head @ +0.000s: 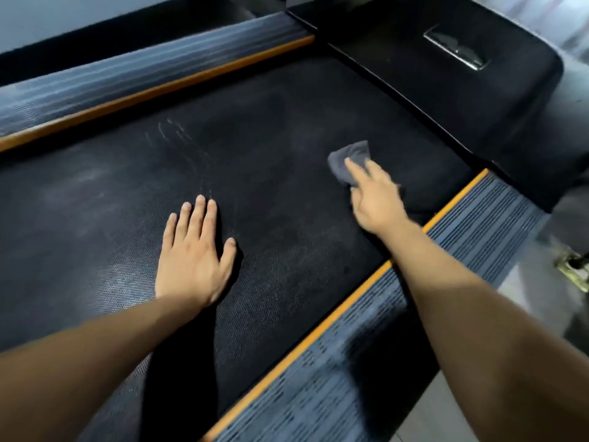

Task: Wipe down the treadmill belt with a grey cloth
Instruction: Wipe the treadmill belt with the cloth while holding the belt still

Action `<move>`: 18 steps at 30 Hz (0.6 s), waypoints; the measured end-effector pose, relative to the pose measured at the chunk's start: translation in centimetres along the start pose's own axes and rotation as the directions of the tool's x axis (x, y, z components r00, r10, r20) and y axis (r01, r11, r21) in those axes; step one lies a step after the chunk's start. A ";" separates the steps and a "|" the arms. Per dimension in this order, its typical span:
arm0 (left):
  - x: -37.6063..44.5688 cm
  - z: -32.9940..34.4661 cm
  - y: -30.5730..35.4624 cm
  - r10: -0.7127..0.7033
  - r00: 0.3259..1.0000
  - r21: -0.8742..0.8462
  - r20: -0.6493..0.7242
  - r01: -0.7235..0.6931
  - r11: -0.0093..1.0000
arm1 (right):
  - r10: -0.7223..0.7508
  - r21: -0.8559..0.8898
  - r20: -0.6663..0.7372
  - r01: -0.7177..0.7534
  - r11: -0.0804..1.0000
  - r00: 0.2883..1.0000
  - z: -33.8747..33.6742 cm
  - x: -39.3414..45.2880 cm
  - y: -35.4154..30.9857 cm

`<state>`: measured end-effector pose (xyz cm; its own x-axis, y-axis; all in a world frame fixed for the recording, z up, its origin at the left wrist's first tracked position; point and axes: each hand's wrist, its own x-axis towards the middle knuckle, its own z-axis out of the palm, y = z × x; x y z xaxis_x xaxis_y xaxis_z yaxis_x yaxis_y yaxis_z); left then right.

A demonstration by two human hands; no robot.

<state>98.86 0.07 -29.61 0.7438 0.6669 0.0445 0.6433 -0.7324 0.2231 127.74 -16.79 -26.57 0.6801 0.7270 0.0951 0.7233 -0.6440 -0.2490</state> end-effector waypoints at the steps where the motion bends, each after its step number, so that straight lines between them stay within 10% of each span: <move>1: -0.1 -0.1 0.0 -0.003 1.000 -0.002 0.001 0.003 1.000 | -0.080 0.020 -0.015 0.080 0.997 0.997 0.4 -1.2 -2.0; 8: -0.1 -0.2 0.0 -0.002 1.000 -0.009 0.003 0.002 1.000 | -0.428 0.070 0.216 0.424 0.903 0.877 0.7 -5.7 -5.8; 13: 0.0 -0.1 0.0 -0.003 1.000 0.001 -0.011 0.003 1.000 | 0.027 -0.263 0.121 0.006 0.965 0.992 -2.1 -1.4 3.0; 18: 0.0 0.0 0.2 -0.013 1.000 0.008 0.001 0.013 1.000 | 0.053 -0.333 0.106 -0.014 0.943 0.993 -1.2 -5.4 -4.3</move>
<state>98.95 -0.05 -29.53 0.7358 0.6760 0.0409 0.6540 -0.7249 0.2163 121.09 -18.28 -24.90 0.7006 0.7132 -0.0208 0.7121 -0.6970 0.0847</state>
